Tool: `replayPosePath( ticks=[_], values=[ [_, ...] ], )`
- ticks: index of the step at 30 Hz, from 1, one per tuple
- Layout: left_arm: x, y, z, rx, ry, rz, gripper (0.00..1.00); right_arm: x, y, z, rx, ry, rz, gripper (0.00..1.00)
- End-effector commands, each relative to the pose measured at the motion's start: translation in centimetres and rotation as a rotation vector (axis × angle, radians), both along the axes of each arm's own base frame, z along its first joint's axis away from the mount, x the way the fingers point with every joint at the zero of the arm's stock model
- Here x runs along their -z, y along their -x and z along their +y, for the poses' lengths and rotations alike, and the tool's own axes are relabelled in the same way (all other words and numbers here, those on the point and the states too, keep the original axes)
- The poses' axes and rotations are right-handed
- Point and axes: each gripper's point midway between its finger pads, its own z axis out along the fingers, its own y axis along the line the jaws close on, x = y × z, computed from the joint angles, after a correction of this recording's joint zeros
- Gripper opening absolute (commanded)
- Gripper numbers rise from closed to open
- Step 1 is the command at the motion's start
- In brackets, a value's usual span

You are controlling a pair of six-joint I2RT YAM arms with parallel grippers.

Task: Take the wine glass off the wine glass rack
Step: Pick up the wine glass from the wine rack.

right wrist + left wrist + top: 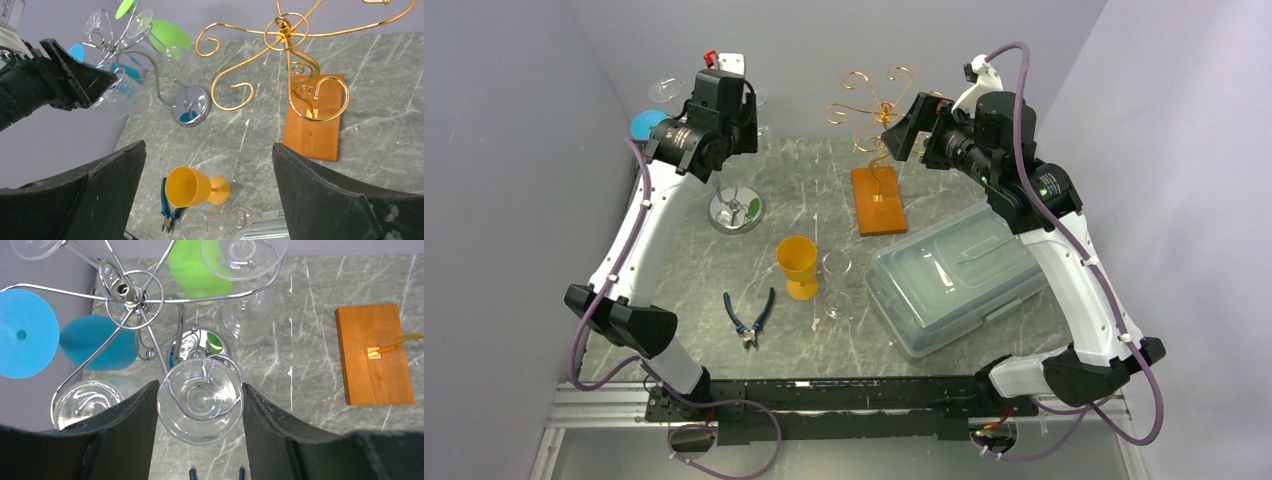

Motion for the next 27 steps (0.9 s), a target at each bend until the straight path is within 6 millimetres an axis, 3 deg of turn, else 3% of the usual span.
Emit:
replayPosePath(
  ticks=[1, 11, 27],
  values=[
    [-4.5, -0.2, 1.3, -0.075, 0.034, -0.172, 0.19, -1.2, -0.2, 0.0, 0.008, -0.014, -0.038, 1.0],
    [-5.2, -1.6, 1.5, -0.121, 0.054, -0.248, 0.19, -1.1, -0.3, -0.1, 0.013, -0.009, -0.037, 1.0],
    [-4.5, -3.5, 0.2, -0.106, 0.076, -0.246, 0.19, -1.2, -0.2, -0.4, 0.022, 0.0, -0.038, 1.0]
  ],
)
